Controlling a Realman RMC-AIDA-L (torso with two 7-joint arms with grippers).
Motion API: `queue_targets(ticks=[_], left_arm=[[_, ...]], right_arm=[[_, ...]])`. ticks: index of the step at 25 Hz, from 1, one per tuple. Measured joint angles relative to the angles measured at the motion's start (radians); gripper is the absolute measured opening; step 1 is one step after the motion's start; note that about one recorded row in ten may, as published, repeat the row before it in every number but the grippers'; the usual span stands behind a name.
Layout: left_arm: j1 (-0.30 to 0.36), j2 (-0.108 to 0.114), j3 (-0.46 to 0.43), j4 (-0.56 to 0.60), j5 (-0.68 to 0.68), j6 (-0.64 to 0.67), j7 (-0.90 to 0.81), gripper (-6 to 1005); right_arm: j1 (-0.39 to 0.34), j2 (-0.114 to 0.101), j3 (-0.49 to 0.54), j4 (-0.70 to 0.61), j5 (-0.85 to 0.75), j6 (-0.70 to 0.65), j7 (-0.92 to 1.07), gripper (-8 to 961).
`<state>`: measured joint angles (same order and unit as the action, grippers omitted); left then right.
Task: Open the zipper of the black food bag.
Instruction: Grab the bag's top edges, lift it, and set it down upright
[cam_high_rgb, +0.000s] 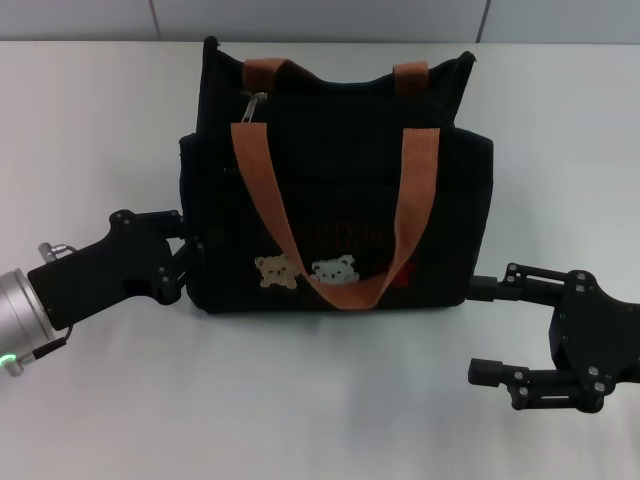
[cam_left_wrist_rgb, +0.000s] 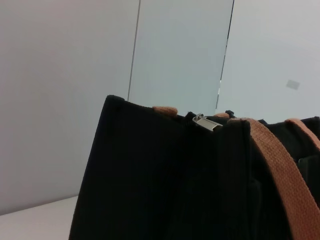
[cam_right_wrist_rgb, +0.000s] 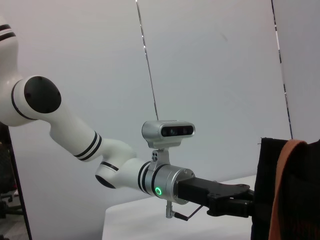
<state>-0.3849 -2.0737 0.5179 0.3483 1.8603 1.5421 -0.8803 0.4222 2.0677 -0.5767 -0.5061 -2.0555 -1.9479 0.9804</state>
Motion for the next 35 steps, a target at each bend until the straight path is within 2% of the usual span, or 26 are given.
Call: queue_targets(ticks=[13, 19, 20, 21, 24, 25, 26, 27, 28, 29, 30, 31, 33, 34, 35], left_arm=[[0.011, 0.004, -0.023, 0.013, -0.01, 0.013, 0.033, 105], [0.018, 0.023, -0.073, 0.124, -0.022, 0.081, -0.009, 103], [0.019, 0.03, -0.091, 0.201, -0.023, 0.134, -0.055, 103], [0.019, 0.03, -0.091, 0.201, -0.023, 0.134, -0.055, 103], [0.013, 0.035, -0.126, 0.367, -0.025, 0.214, -0.145, 102], [0.003, 0.035, -0.132, 0.517, -0.026, 0.271, -0.221, 102], [0.003, 0.035, -0.132, 0.517, -0.026, 0.271, -0.221, 101], [-0.004, 0.026, -0.119, 0.663, -0.027, 0.312, -0.286, 101], [-0.004, 0.026, -0.119, 0.663, -0.027, 0.312, -0.286, 101], [-0.006, 0.019, -0.105, 0.749, -0.027, 0.329, -0.315, 101], [-0.004, 0.008, -0.06, 0.885, -0.027, 0.352, -0.358, 100], [-0.004, 0.008, -0.06, 0.885, -0.027, 0.352, -0.358, 100], [0.009, 0.004, 0.064, 1.026, -0.025, 0.347, -0.417, 100], [0.009, 0.004, 0.064, 1.026, -0.025, 0.347, -0.417, 99], [0.019, 0.004, 0.149, 1.069, -0.021, 0.319, -0.434, 99]], right_arm=[[0.001, 0.0, 0.003, 0.0, 0.001, 0.001, 0.0, 783], [-0.005, 0.0, 0.031, 0.0, 0.021, 0.001, 0.0, 783], [-0.008, 0.0, 0.056, 0.0, 0.027, 0.001, 0.0, 783], [-0.008, 0.0, 0.056, 0.0, 0.027, 0.001, 0.0, 783], [-0.01, 0.0, 0.109, 0.013, 0.029, -0.005, 0.003, 784], [-0.011, 0.0, 0.144, 0.028, 0.029, -0.009, 0.003, 784], [-0.011, 0.0, 0.144, 0.028, 0.029, -0.009, 0.003, 784], [-0.008, 0.0, 0.176, 0.046, 0.029, -0.01, 0.003, 784], [-0.008, 0.0, 0.176, 0.046, 0.029, -0.01, 0.003, 784], [-0.008, 0.0, 0.191, 0.055, 0.029, -0.01, 0.003, 784], [-0.006, 0.0, 0.214, 0.071, 0.03, -0.008, 0.003, 784], [-0.006, 0.0, 0.214, 0.071, 0.03, -0.008, 0.003, 784], [-0.005, 0.001, 0.235, 0.095, 0.035, 0.005, 0.002, 784], [-0.005, 0.001, 0.235, 0.095, 0.035, 0.005, 0.002, 783], [-0.006, 0.005, 0.239, 0.109, 0.053, 0.022, 0.002, 783]])
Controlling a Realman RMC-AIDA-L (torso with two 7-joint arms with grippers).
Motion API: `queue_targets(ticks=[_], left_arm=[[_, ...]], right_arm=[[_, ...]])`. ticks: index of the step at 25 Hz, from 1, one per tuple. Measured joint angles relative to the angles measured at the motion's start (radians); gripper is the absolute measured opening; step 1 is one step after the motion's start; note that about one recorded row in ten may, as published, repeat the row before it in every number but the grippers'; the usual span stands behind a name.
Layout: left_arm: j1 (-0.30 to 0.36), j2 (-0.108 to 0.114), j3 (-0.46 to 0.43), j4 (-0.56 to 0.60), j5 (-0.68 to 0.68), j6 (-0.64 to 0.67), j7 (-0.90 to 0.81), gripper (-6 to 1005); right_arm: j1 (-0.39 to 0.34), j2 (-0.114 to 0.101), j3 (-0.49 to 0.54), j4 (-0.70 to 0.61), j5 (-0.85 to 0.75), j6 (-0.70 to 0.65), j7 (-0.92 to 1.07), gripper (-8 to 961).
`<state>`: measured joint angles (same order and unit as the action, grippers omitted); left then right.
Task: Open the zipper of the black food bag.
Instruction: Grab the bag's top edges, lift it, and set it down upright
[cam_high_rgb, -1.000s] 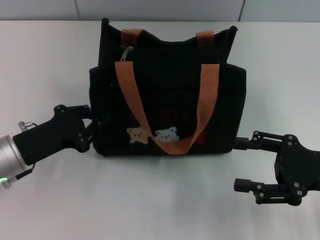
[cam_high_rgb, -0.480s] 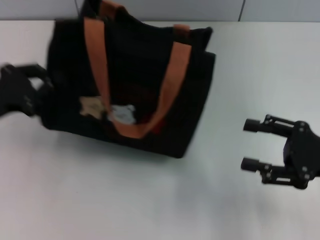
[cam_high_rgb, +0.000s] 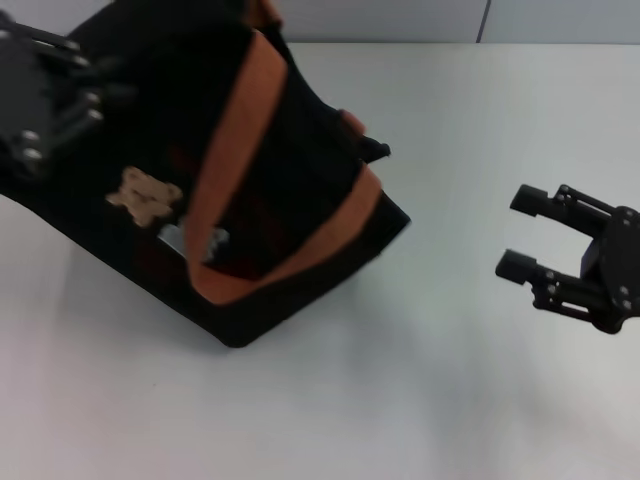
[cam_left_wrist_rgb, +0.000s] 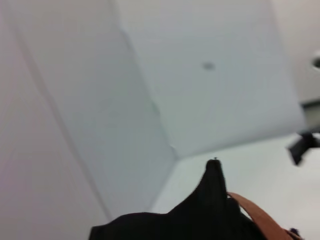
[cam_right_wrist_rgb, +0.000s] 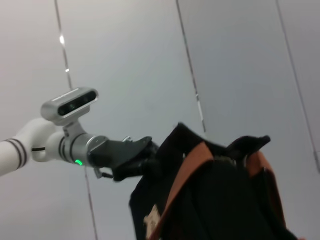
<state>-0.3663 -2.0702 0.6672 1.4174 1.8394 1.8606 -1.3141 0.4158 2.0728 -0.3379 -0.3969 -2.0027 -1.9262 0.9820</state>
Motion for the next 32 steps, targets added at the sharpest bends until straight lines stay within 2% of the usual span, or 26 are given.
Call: queue_targets(ticks=[1, 2, 4, 5, 6, 8, 9, 10, 14, 15, 24, 32], left_arm=[[0.0, 0.0, 0.0, 0.0, 0.0, 0.0, 0.0, 99], [0.007, -0.002, 0.08, 0.017, 0.0, -0.034, -0.003, 98], [0.008, -0.003, 0.112, 0.019, 0.0, -0.051, -0.002, 98], [0.012, -0.005, 0.157, 0.02, -0.002, -0.078, 0.001, 97], [0.012, -0.005, 0.157, 0.02, -0.002, -0.078, 0.001, 97], [0.02, -0.006, 0.236, 0.02, -0.007, -0.129, 0.004, 96], [0.02, -0.006, 0.236, 0.02, -0.007, -0.129, 0.004, 96], [0.022, -0.007, 0.271, 0.017, -0.007, -0.155, 0.004, 95], [0.025, -0.008, 0.315, 0.016, -0.009, -0.172, 0.004, 94], [0.028, -0.008, 0.332, 0.014, -0.019, -0.176, 0.005, 94], [0.071, -0.008, 0.389, 0.006, -0.116, -0.191, 0.044, 94], [0.082, -0.007, 0.396, -0.01, -0.125, -0.195, 0.049, 94]], right_arm=[[0.0, 0.0, 0.0, 0.0, 0.0, 0.0, 0.0, 783], [-0.001, 0.004, 0.0, 0.033, 0.036, 0.035, 0.0, 783], [0.0, 0.006, 0.0, 0.059, 0.059, 0.06, 0.0, 783], [0.005, 0.008, 0.0, 0.124, 0.116, 0.128, -0.005, 783], [0.005, 0.008, 0.0, 0.124, 0.116, 0.128, -0.005, 783], [0.017, 0.011, 0.0, 0.23, 0.208, 0.238, -0.035, 783], [0.017, 0.011, 0.0, 0.23, 0.208, 0.238, -0.035, 783], [0.031, 0.012, -0.002, 0.276, 0.246, 0.298, -0.049, 783], [0.067, 0.013, -0.012, 0.324, 0.253, 0.391, -0.055, 783], [0.099, 0.014, -0.019, 0.367, 0.245, 0.462, -0.08, 783], [0.202, 0.019, -0.028, 0.549, 0.126, 0.611, -0.269, 776], [0.178, 0.019, -0.016, 0.547, 0.124, 0.613, -0.293, 776]])
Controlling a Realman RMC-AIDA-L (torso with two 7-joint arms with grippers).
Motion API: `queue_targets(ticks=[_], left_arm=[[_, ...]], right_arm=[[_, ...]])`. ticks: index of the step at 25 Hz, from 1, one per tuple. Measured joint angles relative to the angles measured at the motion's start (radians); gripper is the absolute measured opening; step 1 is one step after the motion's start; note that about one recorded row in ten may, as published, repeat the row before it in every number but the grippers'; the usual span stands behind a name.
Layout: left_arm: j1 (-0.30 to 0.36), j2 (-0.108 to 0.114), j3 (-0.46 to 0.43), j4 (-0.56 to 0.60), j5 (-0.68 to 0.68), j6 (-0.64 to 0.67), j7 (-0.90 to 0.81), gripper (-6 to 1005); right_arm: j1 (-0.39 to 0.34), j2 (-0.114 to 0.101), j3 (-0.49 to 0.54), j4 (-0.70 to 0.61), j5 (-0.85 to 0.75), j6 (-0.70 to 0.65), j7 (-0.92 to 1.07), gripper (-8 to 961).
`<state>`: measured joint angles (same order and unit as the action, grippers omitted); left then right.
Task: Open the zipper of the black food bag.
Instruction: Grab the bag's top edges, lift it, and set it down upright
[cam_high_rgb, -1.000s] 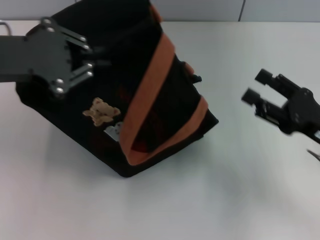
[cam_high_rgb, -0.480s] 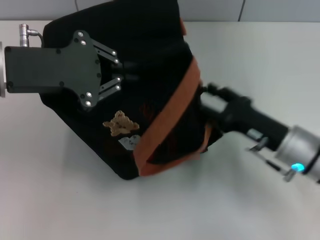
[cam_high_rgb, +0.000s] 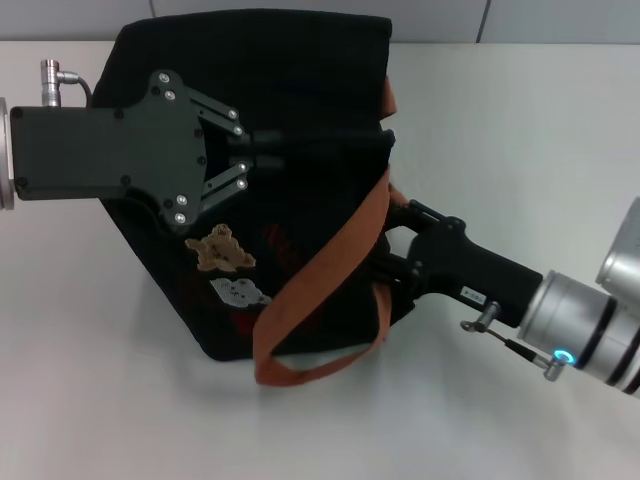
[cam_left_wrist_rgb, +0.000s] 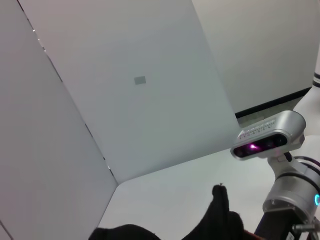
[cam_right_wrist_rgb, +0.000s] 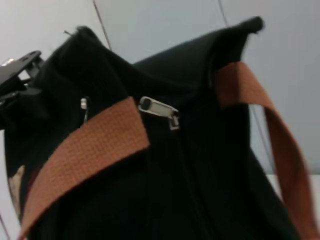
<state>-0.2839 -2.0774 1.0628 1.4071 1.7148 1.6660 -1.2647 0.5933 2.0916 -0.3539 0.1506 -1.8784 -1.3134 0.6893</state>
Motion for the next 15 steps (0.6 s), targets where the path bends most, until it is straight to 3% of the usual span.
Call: queue_targets(ticks=[4, 8, 15], left_arm=[[0.006, 0.0, 0.0, -0.022, -0.001, -0.001, 0.019, 94], [0.007, 0.001, 0.0, -0.038, -0.002, -0.001, 0.023, 93], [0.002, 0.001, 0.003, -0.062, -0.002, -0.002, 0.041, 93]], right_arm=[[-0.053, -0.005, 0.036, -0.037, 0.01, -0.031, 0.018, 777], [-0.113, -0.007, 0.085, -0.116, 0.017, -0.177, 0.101, 777], [-0.099, -0.003, 0.135, -0.109, 0.024, -0.209, 0.111, 778]])
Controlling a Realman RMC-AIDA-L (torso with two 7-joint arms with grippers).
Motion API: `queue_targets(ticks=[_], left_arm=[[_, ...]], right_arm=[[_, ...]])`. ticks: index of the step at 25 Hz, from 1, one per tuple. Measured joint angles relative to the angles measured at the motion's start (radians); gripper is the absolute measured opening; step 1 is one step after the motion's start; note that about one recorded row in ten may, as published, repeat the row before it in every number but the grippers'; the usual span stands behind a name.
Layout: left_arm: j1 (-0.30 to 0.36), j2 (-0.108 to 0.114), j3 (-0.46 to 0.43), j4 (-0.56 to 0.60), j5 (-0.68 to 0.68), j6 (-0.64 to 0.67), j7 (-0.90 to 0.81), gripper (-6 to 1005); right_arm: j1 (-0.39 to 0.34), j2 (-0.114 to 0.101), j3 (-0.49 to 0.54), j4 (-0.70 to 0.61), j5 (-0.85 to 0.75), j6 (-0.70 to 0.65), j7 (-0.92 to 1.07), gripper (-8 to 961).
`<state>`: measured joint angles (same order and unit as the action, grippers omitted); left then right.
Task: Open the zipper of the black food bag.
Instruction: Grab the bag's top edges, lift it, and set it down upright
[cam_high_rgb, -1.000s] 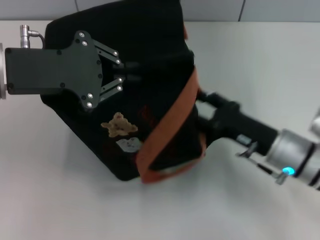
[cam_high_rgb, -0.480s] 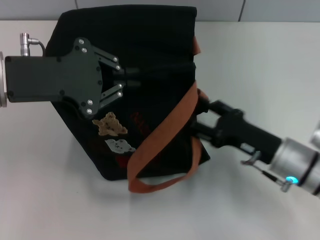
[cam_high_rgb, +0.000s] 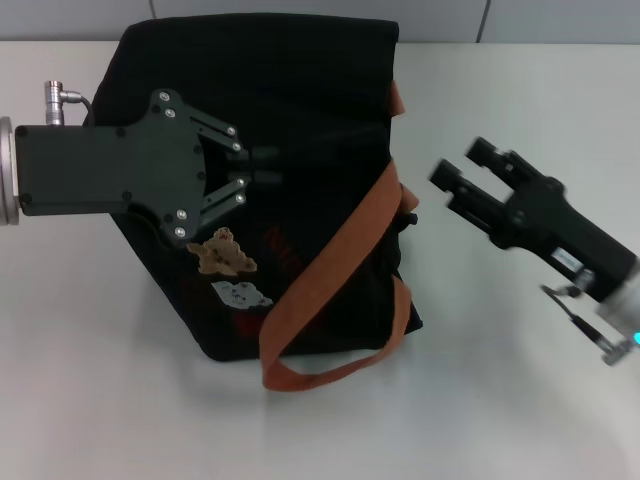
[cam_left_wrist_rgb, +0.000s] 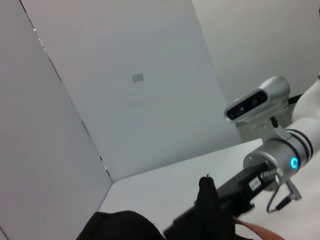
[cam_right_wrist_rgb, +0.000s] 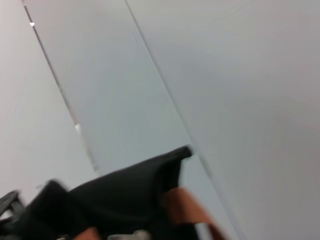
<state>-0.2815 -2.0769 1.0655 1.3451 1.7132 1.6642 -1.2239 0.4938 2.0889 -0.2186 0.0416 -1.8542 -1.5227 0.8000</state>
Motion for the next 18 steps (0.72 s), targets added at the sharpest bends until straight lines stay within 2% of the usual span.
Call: queue_targets(ticks=[3, 5, 12, 14, 16, 17, 18], left_arm=[[-0.009, -0.001, 0.005, -0.021, 0.0, 0.0, 0.005, 93], [-0.01, -0.001, 0.006, -0.024, 0.0, -0.001, 0.005, 93], [-0.003, -0.002, 0.006, -0.041, -0.007, -0.005, 0.017, 93], [-0.002, -0.001, 0.006, -0.047, -0.011, -0.005, 0.018, 93], [-0.005, -0.001, 0.008, -0.051, -0.011, -0.005, 0.018, 93], [-0.005, -0.001, 0.008, -0.051, -0.011, -0.005, 0.018, 93], [-0.007, -0.002, 0.009, -0.052, -0.012, -0.005, 0.018, 93]], right_arm=[[0.08, 0.002, -0.011, 0.065, -0.06, 0.076, -0.041, 779], [0.087, 0.0, -0.012, 0.071, -0.073, 0.092, -0.042, 778], [-0.009, -0.005, 0.056, -0.002, -0.068, -0.016, -0.02, 776], [-0.006, -0.004, 0.062, -0.004, -0.071, -0.027, -0.017, 776], [0.042, 0.002, 0.027, 0.033, -0.094, 0.015, -0.041, 775], [0.042, 0.002, 0.027, 0.033, -0.094, 0.015, -0.041, 775], [0.083, 0.003, 0.0, 0.073, -0.117, 0.065, -0.073, 774]])
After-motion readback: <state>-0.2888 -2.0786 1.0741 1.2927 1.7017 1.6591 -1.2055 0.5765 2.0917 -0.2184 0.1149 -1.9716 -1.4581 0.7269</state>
